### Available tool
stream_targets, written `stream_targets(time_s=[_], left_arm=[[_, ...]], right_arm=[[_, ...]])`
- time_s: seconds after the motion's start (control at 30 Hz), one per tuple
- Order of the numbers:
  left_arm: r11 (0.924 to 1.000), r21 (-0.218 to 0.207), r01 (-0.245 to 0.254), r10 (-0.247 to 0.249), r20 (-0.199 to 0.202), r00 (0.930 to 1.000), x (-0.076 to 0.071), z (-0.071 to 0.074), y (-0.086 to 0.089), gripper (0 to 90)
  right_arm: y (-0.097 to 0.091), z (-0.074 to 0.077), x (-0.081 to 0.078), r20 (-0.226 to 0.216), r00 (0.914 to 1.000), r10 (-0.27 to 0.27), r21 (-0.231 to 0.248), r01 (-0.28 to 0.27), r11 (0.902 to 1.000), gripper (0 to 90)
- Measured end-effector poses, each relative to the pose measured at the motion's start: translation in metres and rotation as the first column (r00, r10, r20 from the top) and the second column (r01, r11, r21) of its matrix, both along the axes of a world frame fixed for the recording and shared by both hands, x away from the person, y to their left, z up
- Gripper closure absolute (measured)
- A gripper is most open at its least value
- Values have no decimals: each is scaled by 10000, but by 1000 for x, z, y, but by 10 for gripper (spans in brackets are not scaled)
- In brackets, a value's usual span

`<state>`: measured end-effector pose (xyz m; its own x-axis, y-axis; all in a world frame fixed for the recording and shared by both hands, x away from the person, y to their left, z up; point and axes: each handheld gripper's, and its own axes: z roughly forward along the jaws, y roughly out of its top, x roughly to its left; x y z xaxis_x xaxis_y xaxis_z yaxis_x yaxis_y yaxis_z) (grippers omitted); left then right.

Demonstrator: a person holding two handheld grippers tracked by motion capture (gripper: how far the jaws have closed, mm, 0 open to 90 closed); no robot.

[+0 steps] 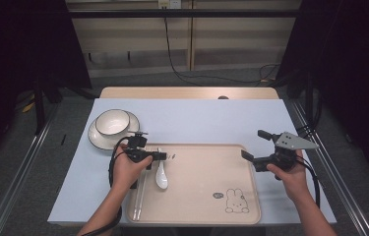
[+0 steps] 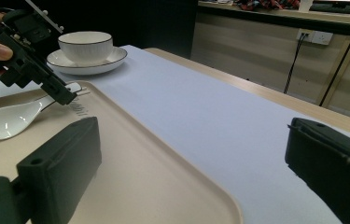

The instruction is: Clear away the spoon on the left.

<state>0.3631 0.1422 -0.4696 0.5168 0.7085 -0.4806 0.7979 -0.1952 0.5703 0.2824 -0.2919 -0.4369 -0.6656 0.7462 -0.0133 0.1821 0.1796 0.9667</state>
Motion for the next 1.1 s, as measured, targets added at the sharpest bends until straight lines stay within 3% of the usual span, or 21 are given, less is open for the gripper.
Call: stream_targets(time_s=[0.33, 0.4, 0.47, 0.57, 0.6, 0.67, 0.8, 0.9, 0.97, 1.1], left_arm=[[9993, 368, -76, 65, 302, 9995, 3, 0, 1, 669], [9976, 682, -125, 90, 507, 9987, 4, 0, 2, 650], [9987, 470, -183, 162, 439, 9989, 4, 1, 4, 633], [9988, 400, -295, 270, 627, 9977, 5, 1, 6, 616], [9979, 551, -339, 295, 774, 9966, 6, 2, 6, 597], [9989, 365, -291, 269, 607, 9978, 6, 3, 7, 596], [9985, 332, -445, 419, 763, 9962, 6, 8, 9, 570], [9973, 350, -645, 608, 987, 9933, 6, 13, 10, 507], [9954, 592, -752, 676, 1211, 9903, 7, 16, 10, 461], [9950, 526, -845, 771, 1291, 9886, 7, 20, 12, 405]], right_arm=[[-1, 0, 0, 38, 10000, -15, -18, 15, 10000, 27], [0, 0, 0, 30, 10000, 15, -24, -15, 10000, 26], [-1, 0, 0, 53, 10000, -7, -37, 8, 10000, 26], [-1, 1, 0, 70, 10000, -8, -46, 8, 10000, 26], [-1, 1, 0, 59, 10000, 0, -40, 0, 10000, 26], [-1, 1, 0, 32, 10000, 27, -38, -27, 10000, 26], [-2, 1, 0, 9, 10000, 10, -14, -10, 10000, 26], [-2, 1, 0, 35, 10000, 27, -47, -27, 10000, 26], [-2, 1, 0, 5, 10000, -8, 10, 8, 10000, 26], [-2, 1, 1, -10, 10000, 6, 49, -6, 10000, 26]])
